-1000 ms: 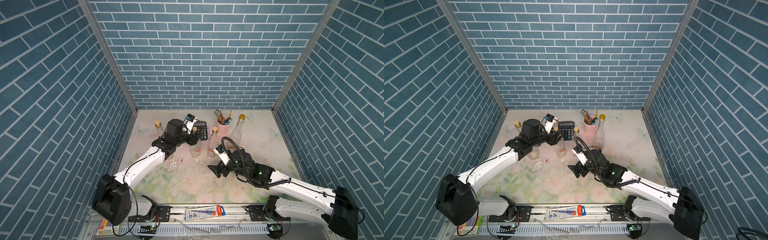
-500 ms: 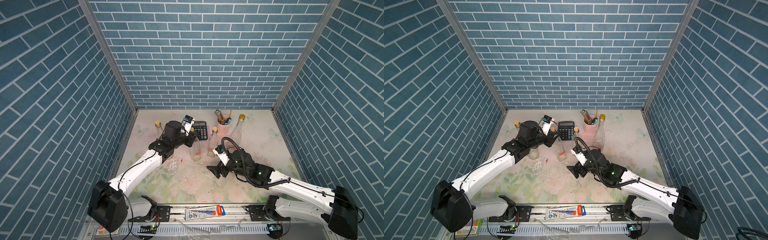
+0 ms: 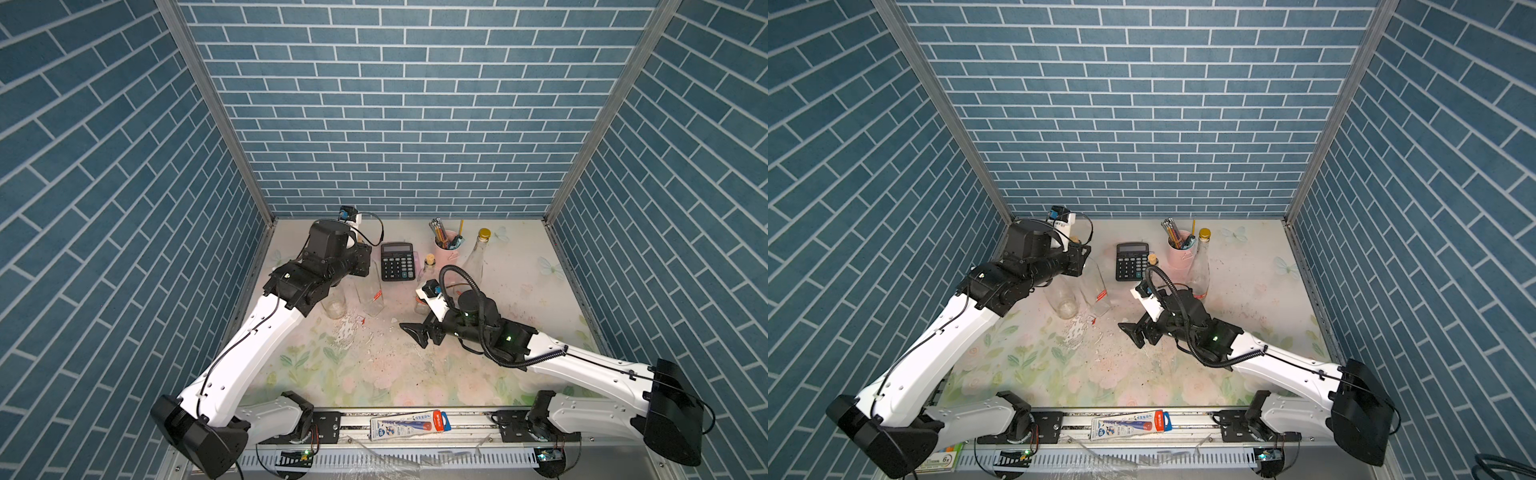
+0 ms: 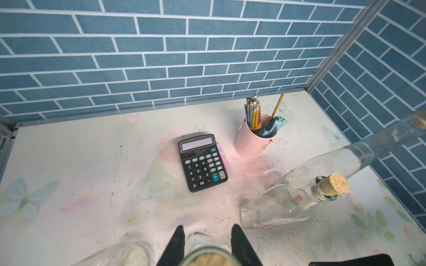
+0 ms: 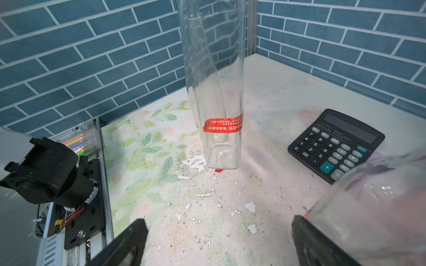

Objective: Remove the label from the bottle
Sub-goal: Tear open the label from the bottle.

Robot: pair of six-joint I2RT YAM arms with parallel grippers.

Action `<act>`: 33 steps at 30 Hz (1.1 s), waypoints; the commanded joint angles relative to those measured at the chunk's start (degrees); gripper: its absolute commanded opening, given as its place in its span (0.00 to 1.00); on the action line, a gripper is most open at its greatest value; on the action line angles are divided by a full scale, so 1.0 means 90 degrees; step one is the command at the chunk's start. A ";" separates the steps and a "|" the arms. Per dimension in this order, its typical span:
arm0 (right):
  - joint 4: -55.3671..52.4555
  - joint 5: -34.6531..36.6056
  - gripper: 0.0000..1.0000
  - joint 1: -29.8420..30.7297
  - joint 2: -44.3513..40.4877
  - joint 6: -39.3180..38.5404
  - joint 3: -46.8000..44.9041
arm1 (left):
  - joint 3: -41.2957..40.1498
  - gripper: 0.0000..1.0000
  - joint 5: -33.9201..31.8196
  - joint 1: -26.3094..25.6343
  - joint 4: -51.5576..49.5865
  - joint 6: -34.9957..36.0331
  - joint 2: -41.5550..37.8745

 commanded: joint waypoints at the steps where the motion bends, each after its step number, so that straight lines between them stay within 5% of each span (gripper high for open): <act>1: 0.0612 -0.0116 0.99 0.0023 0.0256 0.0300 0.0191 | 0.0462 0.00 -0.0754 -0.0018 -0.0904 -0.0639 -0.0073; 21: 0.1381 -0.0604 0.99 0.0332 0.1867 0.0512 0.1448 | 0.1649 0.00 -0.1357 -0.0049 -0.2475 -0.1773 -0.0013; 33: 0.1618 -0.0579 0.99 0.0364 0.2484 0.0465 0.1824 | 0.1827 0.00 -0.1074 -0.0053 -0.2700 -0.1708 -0.0124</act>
